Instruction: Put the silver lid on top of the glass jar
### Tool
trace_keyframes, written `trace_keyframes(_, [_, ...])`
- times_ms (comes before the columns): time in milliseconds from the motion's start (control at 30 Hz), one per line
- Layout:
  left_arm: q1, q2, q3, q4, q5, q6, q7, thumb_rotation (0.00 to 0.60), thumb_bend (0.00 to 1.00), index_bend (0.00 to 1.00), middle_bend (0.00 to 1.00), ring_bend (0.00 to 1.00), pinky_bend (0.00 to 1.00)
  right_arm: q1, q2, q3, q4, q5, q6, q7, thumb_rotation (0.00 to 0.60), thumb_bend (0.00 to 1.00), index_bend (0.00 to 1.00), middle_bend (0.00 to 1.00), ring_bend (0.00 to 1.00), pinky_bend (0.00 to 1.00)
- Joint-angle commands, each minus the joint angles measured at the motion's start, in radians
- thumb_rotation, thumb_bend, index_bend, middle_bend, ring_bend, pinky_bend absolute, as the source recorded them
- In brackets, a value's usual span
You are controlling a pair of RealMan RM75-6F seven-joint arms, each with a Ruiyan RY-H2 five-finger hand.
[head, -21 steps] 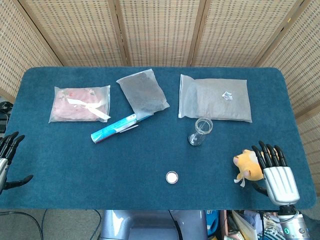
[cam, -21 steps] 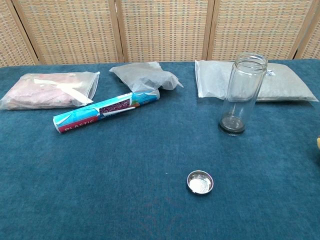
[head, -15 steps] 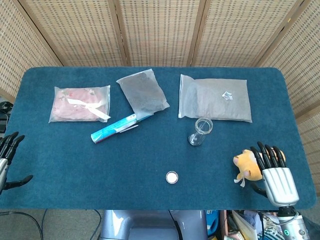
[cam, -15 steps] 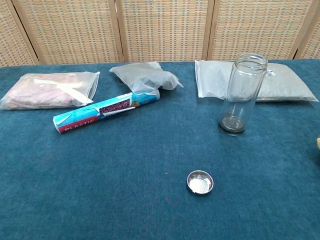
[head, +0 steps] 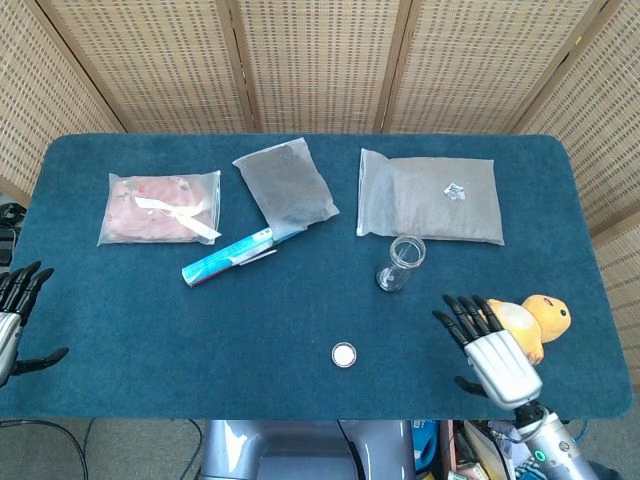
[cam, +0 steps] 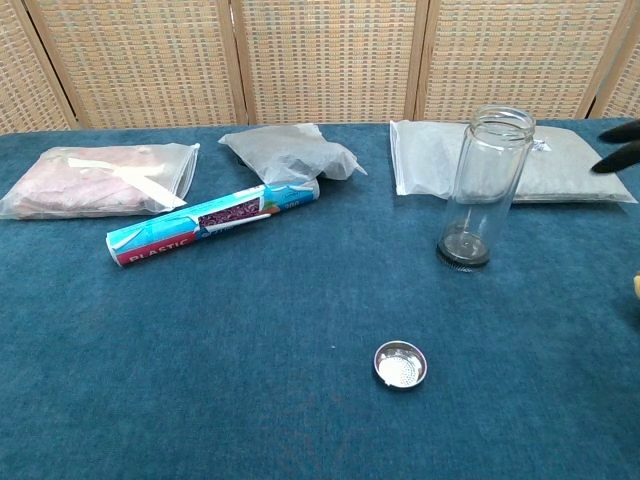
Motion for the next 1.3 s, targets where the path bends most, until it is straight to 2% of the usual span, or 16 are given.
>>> trace_keyframes(33, [0.000, -0.001, -0.002, 0.001, -0.009, -0.002, 0.001, 0.600, 0.06, 0.00, 0.00, 0.00, 0.00, 0.139, -0.052, 0.027, -0.007, 0.012, -0.193, 0.016, 0.600, 0.08, 0.26, 0.00, 0.00, 0.00])
trace_keyframes(267, [0.001, 0.000, -0.003, 0.005, -0.016, -0.004, -0.008, 0.600, 0.06, 0.00, 0.00, 0.00, 0.00, 0.242, -0.210, 0.074, 0.061, 0.106, -0.326, -0.036, 0.600, 0.27, 0.39, 0.00, 0.00, 0.00])
trace_keyframes(500, [-0.005, 0.000, -0.003, 0.010, -0.021, -0.018, -0.010, 0.600, 0.06, 0.00, 0.00, 0.00, 0.00, 0.323, -0.348, 0.123, 0.182, 0.249, -0.417, -0.091, 0.600, 0.38, 0.42, 0.00, 0.00, 0.00])
trace_keyframes(700, [-0.008, 0.000, -0.004, 0.011, -0.028, -0.024, -0.004, 0.600, 0.06, 0.00, 0.00, 0.00, 0.00, 0.362, -0.426, 0.136, 0.239, 0.360, -0.434, -0.173, 0.600, 0.46, 0.44, 0.00, 0.00, 0.00])
trace_keyframes(1067, [-0.011, -0.001, -0.008, 0.012, -0.039, -0.030, -0.004, 0.600, 0.06, 0.00, 0.00, 0.00, 0.00, 0.397, -0.506, 0.131, 0.250, 0.499, -0.405, -0.251, 0.600, 0.47, 0.46, 0.00, 0.00, 0.00])
trace_keyframes(1300, [-0.008, 0.000, -0.010, 0.015, -0.038, -0.022, -0.014, 0.600, 0.06, 0.00, 0.00, 0.00, 0.00, 0.397, -0.537, 0.107, 0.266, 0.530, -0.372, -0.252, 0.600, 0.48, 0.50, 0.00, 0.00, 0.00])
